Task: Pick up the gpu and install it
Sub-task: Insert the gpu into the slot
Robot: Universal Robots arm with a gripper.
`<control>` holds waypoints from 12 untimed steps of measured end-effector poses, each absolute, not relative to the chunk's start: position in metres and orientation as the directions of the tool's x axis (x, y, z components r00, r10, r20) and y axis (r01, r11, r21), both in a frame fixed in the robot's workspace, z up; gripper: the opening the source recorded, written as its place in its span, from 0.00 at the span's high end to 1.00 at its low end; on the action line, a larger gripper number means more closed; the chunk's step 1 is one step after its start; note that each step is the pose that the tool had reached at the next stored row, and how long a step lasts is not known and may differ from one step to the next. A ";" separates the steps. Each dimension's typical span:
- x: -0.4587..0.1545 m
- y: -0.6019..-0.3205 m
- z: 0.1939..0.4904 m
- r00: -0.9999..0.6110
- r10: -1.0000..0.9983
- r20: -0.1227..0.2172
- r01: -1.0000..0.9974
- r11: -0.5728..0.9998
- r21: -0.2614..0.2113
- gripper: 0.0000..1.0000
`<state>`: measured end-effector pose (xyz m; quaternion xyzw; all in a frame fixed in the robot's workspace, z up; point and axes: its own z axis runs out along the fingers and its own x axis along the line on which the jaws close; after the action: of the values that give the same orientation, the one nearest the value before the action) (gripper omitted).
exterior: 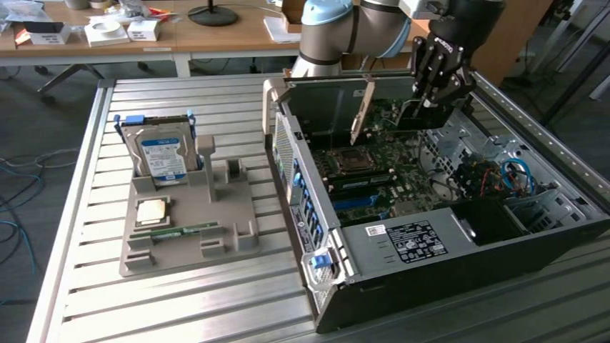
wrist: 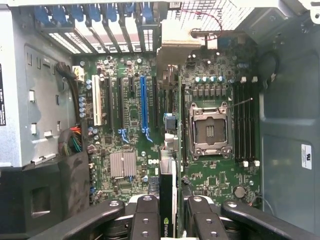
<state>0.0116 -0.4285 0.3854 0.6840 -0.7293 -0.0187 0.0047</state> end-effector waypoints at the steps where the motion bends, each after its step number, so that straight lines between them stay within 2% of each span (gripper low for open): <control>1: 0.011 -0.428 0.385 -0.064 -0.998 -0.019 -0.997 0.064 0.034 0.74; 12: 0.010 -0.429 0.381 -0.059 -0.998 -0.023 -0.998 0.058 0.030 0.74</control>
<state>0.0097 -0.4285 0.3814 0.6859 -0.7274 -0.0188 0.0017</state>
